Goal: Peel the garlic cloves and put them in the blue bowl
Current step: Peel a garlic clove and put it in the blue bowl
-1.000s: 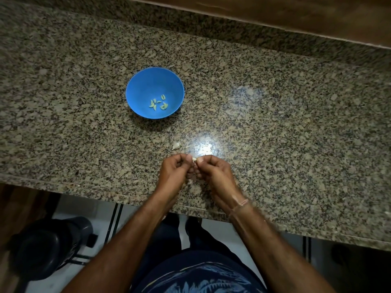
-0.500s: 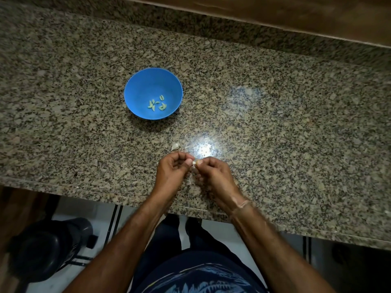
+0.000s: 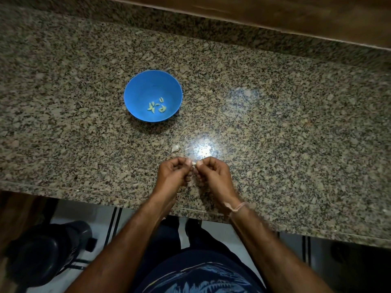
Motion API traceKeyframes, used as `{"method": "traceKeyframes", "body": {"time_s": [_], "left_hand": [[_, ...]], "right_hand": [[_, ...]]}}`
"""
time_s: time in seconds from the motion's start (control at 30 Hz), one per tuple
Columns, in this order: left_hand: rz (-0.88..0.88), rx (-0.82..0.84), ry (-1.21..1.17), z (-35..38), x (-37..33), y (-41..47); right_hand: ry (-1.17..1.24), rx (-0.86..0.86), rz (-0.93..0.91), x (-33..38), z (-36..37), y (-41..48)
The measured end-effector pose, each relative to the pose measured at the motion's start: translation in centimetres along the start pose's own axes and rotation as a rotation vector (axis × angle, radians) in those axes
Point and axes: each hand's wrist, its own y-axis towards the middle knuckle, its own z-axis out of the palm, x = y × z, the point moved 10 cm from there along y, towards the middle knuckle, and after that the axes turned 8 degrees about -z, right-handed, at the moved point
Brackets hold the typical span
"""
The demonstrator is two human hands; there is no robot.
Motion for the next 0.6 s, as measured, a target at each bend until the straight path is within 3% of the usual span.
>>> {"method": "traceKeyframes", "body": {"time_s": [0.07, 0.13, 0.2, 0.37, 0.47, 0.6], "left_hand": [[0.193, -0.1, 0.253, -0.6, -2.0, -0.5], [0.4, -0.174, 0.489, -0.4, -4.2, -1.6], [0.492, -0.17, 0.58, -0.1, -5.3, -2.2], [0.285, 0.011, 0.407, -0.9, -4.1, -0.8], [0.17, 0.096, 0.271, -0.6, -3.4, -0.6], [0.188, 0.1, 0.275, -0.3, -4.1, -0.9]], "right_hand": [[0.014, -0.006, 0.032, 0.0, -0.1, 0.2], [0.234, 0.008, 0.205, -1.0, 0.7, -0.3], [0.342, 0.036, 0.282, -1.4, 1.4, -0.8], [0.144, 0.107, 0.042, 0.4, 0.8, -0.4], [-0.022, 0.055, -0.076, 1.7, 0.3, -0.2], [-0.341, -0.034, -0.3, 3.6, -0.2, 0.0]]}}
